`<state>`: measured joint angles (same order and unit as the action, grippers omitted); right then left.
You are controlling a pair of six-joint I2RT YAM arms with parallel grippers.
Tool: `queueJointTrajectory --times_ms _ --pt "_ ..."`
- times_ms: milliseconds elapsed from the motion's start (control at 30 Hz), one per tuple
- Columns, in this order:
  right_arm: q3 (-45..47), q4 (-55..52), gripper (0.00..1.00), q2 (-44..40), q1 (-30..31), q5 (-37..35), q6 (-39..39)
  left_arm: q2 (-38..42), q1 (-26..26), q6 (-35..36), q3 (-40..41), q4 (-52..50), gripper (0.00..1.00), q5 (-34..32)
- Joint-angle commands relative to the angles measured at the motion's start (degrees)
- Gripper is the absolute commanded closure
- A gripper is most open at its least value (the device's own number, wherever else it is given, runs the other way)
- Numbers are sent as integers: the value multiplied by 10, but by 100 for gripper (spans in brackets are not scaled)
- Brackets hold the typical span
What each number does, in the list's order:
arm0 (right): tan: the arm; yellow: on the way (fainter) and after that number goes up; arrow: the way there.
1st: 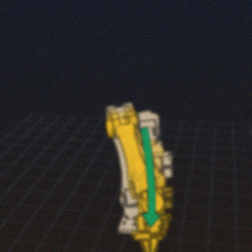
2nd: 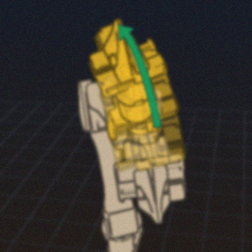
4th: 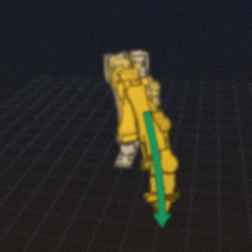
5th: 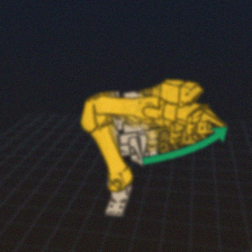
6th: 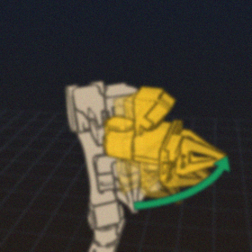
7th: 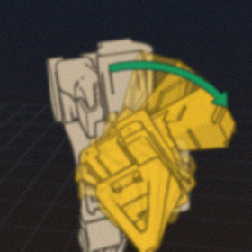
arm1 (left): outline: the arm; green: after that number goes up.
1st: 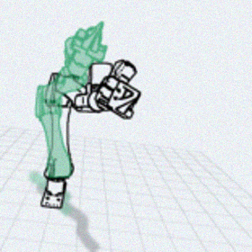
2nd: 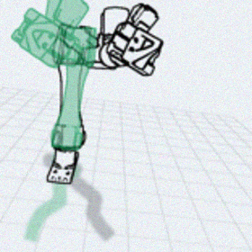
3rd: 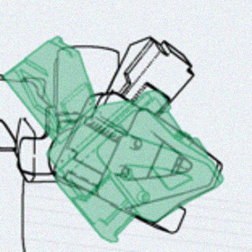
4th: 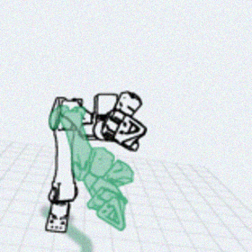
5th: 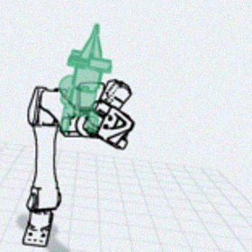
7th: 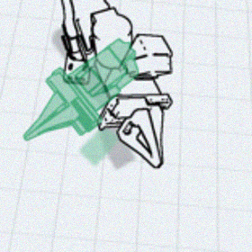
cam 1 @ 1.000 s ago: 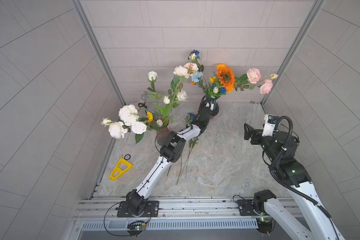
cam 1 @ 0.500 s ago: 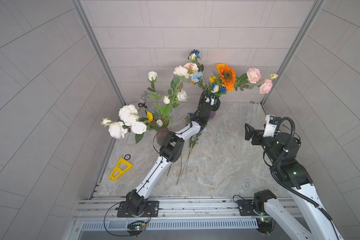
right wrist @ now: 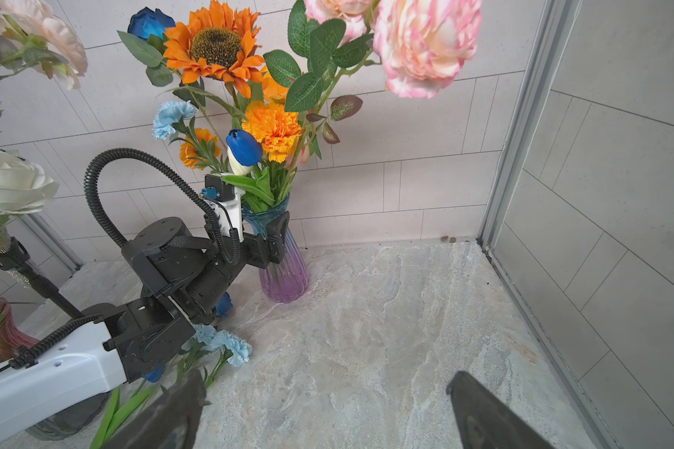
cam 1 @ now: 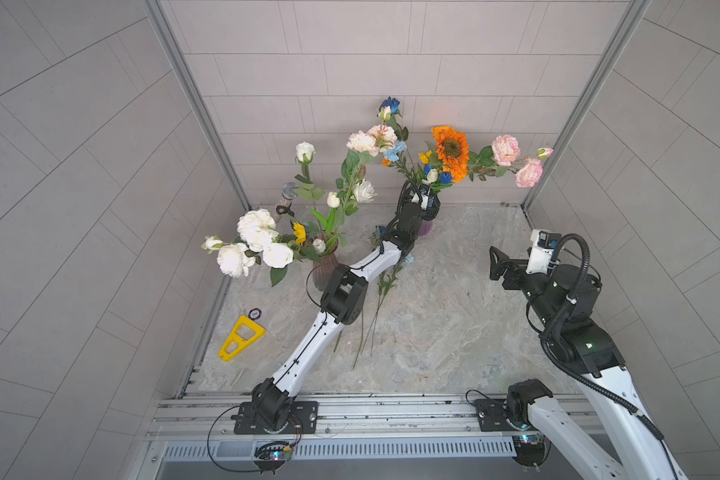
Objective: Pick out blue flowers from the vase
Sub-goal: Move the vase to the center of the board.
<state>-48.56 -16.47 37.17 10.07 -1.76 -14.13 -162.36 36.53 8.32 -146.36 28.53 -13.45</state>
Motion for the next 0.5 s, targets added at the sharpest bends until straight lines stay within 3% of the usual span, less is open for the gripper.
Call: queueJointTrajectory --times_ms 0,467 --pt "4 14 1 -3 -2 0 5 -19 -6 -10 -24 6 8 3" --pt "8 16 1 -3 -3 1 6 -30 -13 -14 -46 -1 8 3"
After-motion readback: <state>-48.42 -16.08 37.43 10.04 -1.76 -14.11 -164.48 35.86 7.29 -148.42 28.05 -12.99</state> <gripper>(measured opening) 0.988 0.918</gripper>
